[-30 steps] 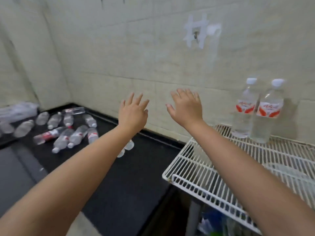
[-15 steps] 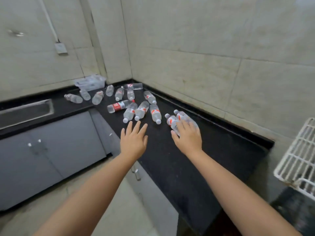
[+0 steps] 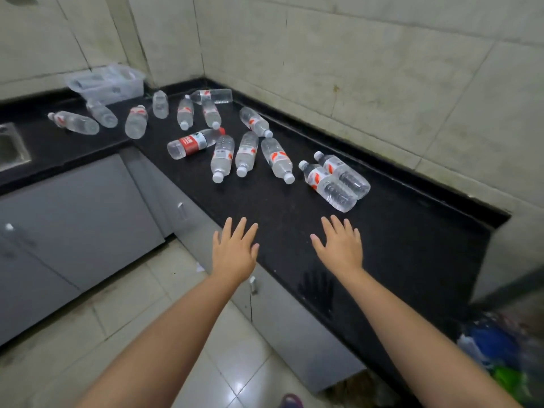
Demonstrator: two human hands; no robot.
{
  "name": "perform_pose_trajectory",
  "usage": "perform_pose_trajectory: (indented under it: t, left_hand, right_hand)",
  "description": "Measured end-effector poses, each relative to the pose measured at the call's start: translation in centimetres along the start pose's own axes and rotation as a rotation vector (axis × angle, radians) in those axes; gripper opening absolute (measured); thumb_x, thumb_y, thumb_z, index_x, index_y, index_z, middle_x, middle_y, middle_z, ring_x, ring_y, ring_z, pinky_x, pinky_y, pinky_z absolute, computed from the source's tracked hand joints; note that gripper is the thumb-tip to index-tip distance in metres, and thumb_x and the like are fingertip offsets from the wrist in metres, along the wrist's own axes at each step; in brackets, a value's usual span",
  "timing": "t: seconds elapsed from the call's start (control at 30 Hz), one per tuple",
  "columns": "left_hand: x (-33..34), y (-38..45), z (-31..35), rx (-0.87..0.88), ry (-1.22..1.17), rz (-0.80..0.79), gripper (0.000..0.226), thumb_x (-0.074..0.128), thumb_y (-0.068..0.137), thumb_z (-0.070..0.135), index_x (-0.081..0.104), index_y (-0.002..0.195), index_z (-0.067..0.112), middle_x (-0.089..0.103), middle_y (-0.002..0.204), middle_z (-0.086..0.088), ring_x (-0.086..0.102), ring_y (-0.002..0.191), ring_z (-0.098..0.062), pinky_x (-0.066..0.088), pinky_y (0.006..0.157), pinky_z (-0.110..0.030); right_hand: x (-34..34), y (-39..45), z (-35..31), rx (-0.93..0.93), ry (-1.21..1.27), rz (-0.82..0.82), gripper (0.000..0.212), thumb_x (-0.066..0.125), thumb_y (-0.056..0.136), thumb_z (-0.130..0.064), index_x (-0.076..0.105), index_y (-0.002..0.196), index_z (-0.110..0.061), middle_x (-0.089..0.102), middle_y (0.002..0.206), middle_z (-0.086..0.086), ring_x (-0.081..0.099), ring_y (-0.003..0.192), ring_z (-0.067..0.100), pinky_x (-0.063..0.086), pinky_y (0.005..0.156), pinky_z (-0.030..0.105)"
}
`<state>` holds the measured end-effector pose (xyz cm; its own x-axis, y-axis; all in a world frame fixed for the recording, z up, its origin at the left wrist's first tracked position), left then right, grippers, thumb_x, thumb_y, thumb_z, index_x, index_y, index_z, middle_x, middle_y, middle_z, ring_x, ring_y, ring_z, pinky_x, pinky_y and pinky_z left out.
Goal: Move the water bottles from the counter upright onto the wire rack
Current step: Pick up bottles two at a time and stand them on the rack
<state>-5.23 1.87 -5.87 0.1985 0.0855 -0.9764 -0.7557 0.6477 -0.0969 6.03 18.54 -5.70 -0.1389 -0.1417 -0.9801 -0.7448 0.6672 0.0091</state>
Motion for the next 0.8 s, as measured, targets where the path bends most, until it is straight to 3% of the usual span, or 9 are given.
perform_pose_trajectory:
  t: [0.33,0.43,0.63,0.8]
  left_hand:
    - [1.4,12.7,-1.5,0.037,-0.02,-0.043,0.047,0.026,0.099,0.034,0.017,0.146,0.029,0.009,0.158,0.006,-0.003,0.146,-0.022,0.006,0.118,-0.042]
    - [1.4,16.7,-0.4,0.128,0.056,-0.074,0.048,0.024,0.1,0.036,0.015,0.146,0.031,0.007,0.158,0.007,-0.004,0.146,-0.021,0.004,0.119,-0.041]
    - [1.9,23.3,2.8,0.26,0.065,-0.112,0.048,0.025,0.099,0.035,0.015,0.146,0.03,0.008,0.158,0.006,-0.004,0.146,-0.021,0.004,0.119,-0.039]
    - [3.5,26.8,4.8,0.379,0.017,-0.163,0.048,0.028,0.099,0.033,0.018,0.146,0.029,0.01,0.157,0.007,-0.002,0.146,-0.02,0.005,0.119,-0.038]
  right_hand:
    - [2.6,14.2,2.5,0.091,-0.017,-0.012,0.056,0.039,0.094,-0.041,0.029,0.141,-0.013,0.027,0.152,0.009,0.02,0.141,0.029,0.016,0.116,0.044]
    - [3.2,19.0,2.2,0.11,0.039,-0.009,0.055,0.045,0.092,-0.039,0.033,0.139,-0.012,0.029,0.15,0.01,0.022,0.14,0.03,0.019,0.116,0.044]
    - [4.4,24.5,3.3,0.198,0.023,-0.101,0.065,0.055,0.088,-0.037,0.023,0.142,-0.022,0.018,0.154,0.006,0.025,0.138,0.031,0.023,0.112,0.049]
    - [5.0,25.1,5.2,0.286,-0.051,-0.159,0.066,0.051,0.09,-0.038,0.015,0.145,-0.029,0.022,0.151,0.012,0.032,0.132,0.035,0.027,0.109,0.047]
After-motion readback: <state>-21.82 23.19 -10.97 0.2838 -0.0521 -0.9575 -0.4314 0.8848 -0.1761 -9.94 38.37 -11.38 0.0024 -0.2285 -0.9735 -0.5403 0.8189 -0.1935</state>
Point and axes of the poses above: each hand's wrist, its own y-axis towards the middle knuckle, its own x-axis out of the palm, z = x × y, the point moved 8 cm from there along y, towards the middle knuckle
